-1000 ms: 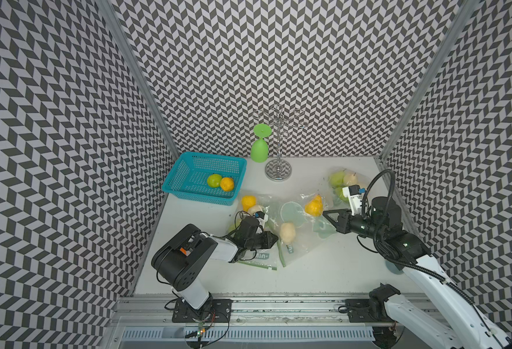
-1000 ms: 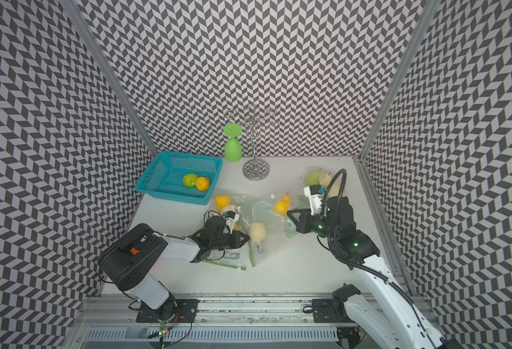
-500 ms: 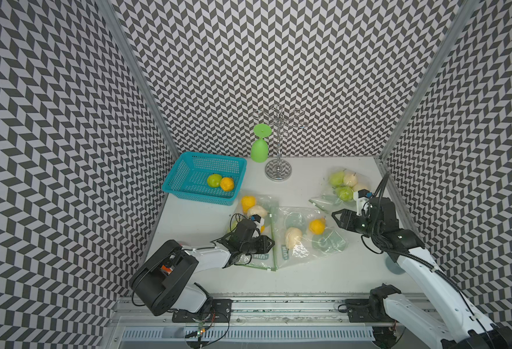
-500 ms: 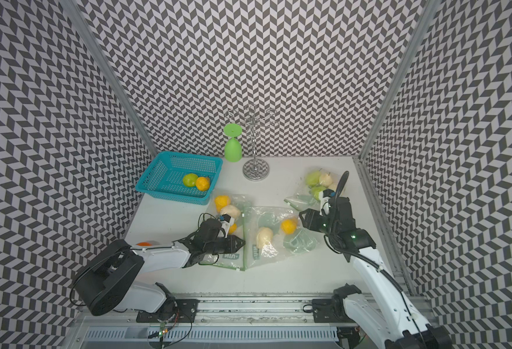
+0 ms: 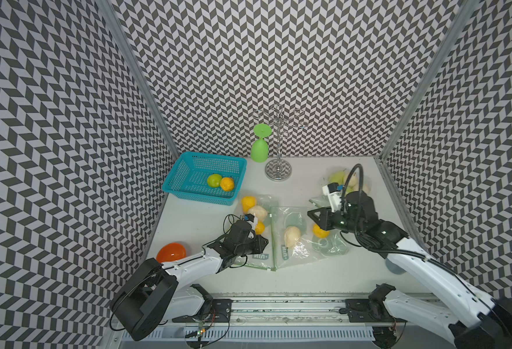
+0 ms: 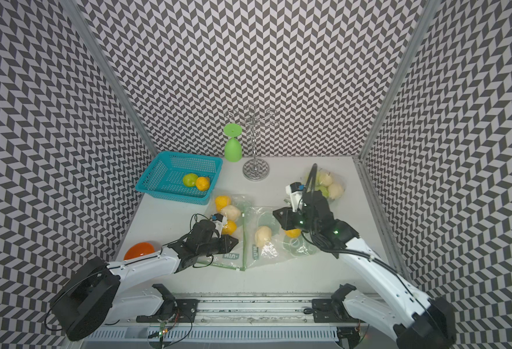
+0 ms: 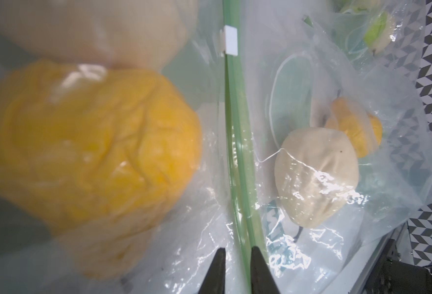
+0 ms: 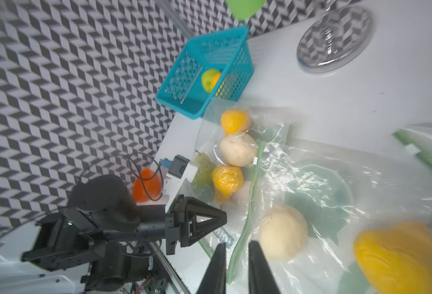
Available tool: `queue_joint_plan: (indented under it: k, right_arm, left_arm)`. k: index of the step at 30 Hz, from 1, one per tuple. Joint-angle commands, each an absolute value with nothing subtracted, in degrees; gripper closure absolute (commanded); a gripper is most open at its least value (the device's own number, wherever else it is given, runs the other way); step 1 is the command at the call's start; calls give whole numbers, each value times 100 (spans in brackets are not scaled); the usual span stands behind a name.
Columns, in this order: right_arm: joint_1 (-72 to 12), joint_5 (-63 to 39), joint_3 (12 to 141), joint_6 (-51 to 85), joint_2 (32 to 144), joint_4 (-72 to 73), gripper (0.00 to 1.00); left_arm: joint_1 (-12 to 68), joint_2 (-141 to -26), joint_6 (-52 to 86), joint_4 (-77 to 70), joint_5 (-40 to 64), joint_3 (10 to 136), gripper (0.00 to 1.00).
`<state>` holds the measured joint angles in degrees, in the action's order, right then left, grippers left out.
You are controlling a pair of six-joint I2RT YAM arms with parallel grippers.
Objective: Open the zip-top bag and take out the pear
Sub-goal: Pick up the pear from the zipper food storage bag.
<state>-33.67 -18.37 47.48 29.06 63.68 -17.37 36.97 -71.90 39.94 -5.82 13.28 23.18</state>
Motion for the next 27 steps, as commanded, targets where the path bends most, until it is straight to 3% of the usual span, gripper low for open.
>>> queue_joint_plan:
  k: [1,18,27]
  right_arm:
    - [-3430,-1841,4662,3217,7104,-861,89]
    - [-3376,-1562,3630,3257,9352,836,98]
    - [-3381,-1560,3367,3227,9673,1255,100]
  left_arm:
    - [3651,-7416,3929,-492,1117,2459,80]
    - [3668,-7882,3867,-735,1232,2808,81]
    - [3725,-7332,3915,-563,1531,3089,81]
